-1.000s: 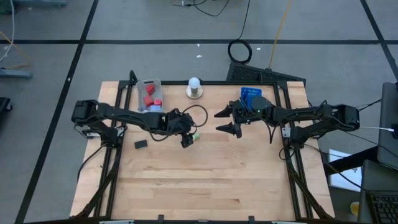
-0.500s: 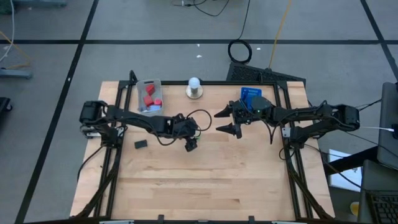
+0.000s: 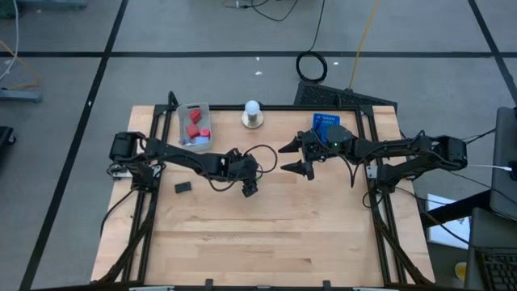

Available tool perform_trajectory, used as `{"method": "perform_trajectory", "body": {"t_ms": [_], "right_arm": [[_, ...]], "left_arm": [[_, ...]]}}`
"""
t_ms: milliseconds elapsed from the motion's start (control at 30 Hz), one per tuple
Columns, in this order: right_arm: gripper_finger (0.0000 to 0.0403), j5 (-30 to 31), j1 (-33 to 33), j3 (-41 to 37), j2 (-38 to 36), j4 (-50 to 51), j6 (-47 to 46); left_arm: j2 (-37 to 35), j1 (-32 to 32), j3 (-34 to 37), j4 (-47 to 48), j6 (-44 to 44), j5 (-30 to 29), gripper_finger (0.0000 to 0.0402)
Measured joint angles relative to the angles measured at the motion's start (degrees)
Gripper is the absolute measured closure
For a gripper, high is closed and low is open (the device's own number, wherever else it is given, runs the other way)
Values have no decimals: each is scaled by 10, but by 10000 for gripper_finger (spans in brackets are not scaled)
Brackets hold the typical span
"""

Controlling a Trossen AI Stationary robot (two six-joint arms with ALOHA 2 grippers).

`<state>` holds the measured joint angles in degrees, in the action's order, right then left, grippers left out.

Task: Pick & Place Office items
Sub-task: Put the green charger adapter into the gray bin

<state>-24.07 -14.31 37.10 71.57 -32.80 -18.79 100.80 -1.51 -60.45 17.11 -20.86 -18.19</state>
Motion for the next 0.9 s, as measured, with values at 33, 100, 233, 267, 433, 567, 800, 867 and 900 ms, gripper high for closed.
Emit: {"method": "perform_trajectory", "body": {"t_ms": [33,100,233,267,433,567,800,867,900], "right_arm": [[51,0,0,0,0,0,0],[51,0,0,0,0,0,0],[51,0,0,0,0,0,0],[51,0,0,0,0,0,0],[51,-1,0,0,0,0,0],[51,0,0,0,0,-2,0],[51,0,0,0,0,-4,0],[51,0,0,0,0,-4,0],[51,0,0,0,0,-4,0]], "left_arm": [[2,1,-1,-5,2,0,50],[5,4,0,1,2,2,50],[16,12,-1,-5,2,5,50],[20,13,0,-5,2,5,50],[43,26,0,-14,8,30,50],[64,35,0,-27,8,54,50],[81,38,-1,-42,13,62,50],[80,38,-1,-42,20,62,50],[79,38,-1,-42,26,62,50]]}}
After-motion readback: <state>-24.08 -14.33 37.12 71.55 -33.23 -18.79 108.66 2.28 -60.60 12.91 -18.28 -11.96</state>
